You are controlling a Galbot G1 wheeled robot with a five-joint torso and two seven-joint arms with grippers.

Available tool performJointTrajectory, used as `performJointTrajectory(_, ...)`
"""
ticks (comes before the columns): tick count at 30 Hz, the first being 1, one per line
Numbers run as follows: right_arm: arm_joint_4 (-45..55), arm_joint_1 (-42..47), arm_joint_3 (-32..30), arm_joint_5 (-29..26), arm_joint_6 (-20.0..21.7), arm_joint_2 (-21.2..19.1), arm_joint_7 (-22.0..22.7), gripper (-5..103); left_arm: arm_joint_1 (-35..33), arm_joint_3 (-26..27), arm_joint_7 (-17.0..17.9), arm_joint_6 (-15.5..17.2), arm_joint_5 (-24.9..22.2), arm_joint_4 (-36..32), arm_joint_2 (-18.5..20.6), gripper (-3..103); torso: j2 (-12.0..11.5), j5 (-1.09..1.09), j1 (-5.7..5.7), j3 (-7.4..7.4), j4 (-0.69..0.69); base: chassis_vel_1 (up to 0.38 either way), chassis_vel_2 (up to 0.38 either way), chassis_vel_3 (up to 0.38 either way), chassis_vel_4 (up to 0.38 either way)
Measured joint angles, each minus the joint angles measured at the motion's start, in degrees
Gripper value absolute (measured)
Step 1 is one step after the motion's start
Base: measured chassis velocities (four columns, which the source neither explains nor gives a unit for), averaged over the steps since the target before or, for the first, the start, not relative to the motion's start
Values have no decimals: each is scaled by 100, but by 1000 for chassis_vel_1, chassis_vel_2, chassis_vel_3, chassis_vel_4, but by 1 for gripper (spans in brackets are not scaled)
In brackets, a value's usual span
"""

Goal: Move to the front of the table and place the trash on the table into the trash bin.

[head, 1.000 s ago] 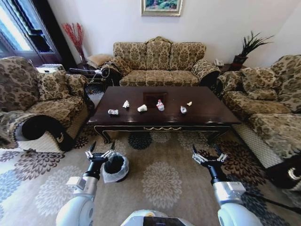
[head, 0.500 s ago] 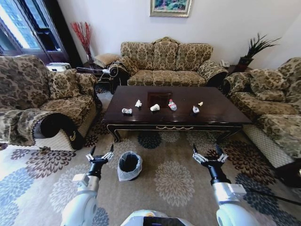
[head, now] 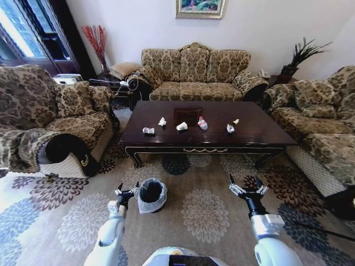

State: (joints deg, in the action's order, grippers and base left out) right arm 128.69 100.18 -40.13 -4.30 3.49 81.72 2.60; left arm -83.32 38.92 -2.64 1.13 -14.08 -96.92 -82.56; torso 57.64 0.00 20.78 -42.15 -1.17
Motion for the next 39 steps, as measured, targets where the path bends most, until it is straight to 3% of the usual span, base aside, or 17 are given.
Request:
performJointTrajectory(12, -67, -80, 63, 88, 16, 73, -153, 100, -194, 52, -17, 101, 190, -325, -64, 100, 1, 1, -2, 1, 1, -3, 5, 3, -3)
performJointTrajectory(15, -64, -77, 64, 100, 16, 84, -155, 100, -208, 63, -17, 85, 269, -315, -82, 103, 1, 1, -2, 1, 0, -54, 72, 58, -55)
performJointTrajectory(17, -47, -41, 56, 104, 6, 86, -163, 100, -233, 66, -6, 41, 316, -275, -108, 98, 2, 0, -2, 1, 1, -93, 109, 84, -92)
performJointTrajectory(25, -20, 11, 48, 111, -16, 103, -174, 100, -265, 65, 8, 32, 348, -235, -144, 95, 1, 0, 3, 0, 1, -89, 117, 116, -98)
performJointTrajectory(32, -29, 13, 54, 134, -9, 112, -171, 100, -219, 34, 10, 39, 236, -65, -131, 100, 1, -1, -2, 1, 0, -6, 55, 46, -5)
performJointTrajectory(35, -42, 16, 48, 132, -11, 87, -167, 100, -147, -18, -148, 27, -17, 103, -33, 100, 2, 0, -4, 2, 0, 0, 0, 0, 0)
performJointTrajectory(36, -53, 15, 39, 121, -21, 61, -167, 100, -65, -48, -354, -4, -126, 304, 85, 100, 2, 1, -4, 2, 1, 0, 0, 0, 0)
performJointTrajectory(39, -78, 5, 36, 111, -40, 42, -166, 100, 120, -86, -499, -93, -36, 733, 196, 100, 1, 1, -3, 1, 1, 0, 0, 0, 0)
